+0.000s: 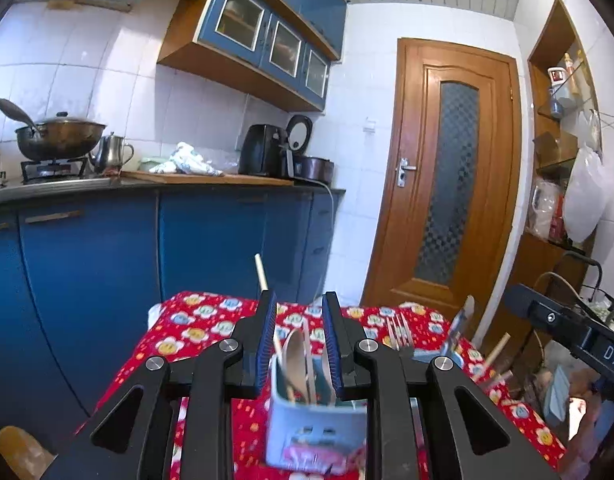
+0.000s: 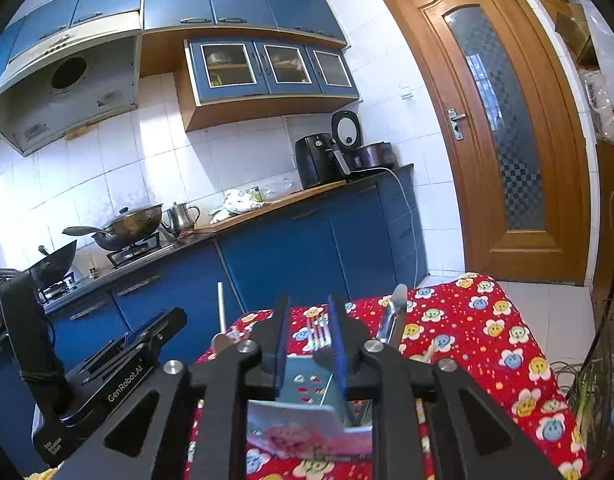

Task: Organize utensils

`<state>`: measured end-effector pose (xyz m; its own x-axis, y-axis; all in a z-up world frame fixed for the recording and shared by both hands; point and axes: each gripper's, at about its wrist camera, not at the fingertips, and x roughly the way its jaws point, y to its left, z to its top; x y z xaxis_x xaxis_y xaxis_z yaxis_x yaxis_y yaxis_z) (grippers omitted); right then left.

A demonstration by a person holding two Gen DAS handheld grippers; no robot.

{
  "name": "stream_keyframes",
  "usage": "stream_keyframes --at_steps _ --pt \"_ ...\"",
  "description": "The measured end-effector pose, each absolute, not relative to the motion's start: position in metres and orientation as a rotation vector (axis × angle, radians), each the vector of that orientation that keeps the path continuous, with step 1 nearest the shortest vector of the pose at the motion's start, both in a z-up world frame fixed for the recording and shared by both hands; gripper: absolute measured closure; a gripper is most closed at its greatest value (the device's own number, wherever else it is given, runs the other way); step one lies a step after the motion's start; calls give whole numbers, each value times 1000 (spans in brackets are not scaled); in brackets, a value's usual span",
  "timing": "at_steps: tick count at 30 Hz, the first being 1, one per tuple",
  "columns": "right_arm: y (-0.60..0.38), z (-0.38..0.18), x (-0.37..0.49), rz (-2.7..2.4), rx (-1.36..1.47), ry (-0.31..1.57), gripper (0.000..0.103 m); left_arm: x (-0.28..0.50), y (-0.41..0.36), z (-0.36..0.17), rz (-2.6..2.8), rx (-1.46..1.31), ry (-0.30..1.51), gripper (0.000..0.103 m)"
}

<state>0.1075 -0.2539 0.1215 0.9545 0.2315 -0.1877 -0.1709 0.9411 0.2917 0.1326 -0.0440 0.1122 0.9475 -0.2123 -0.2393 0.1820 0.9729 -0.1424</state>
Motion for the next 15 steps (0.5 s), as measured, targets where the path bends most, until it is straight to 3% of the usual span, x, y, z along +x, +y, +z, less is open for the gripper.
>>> stream_keyframes --at_steps 10,15 --pt "-245 111 60 254 322 263 57 80 -26 109 -188 -73 318 49" --pt "-241 99 38 245 312 285 40 55 -15 98 -163 -81 347 27"
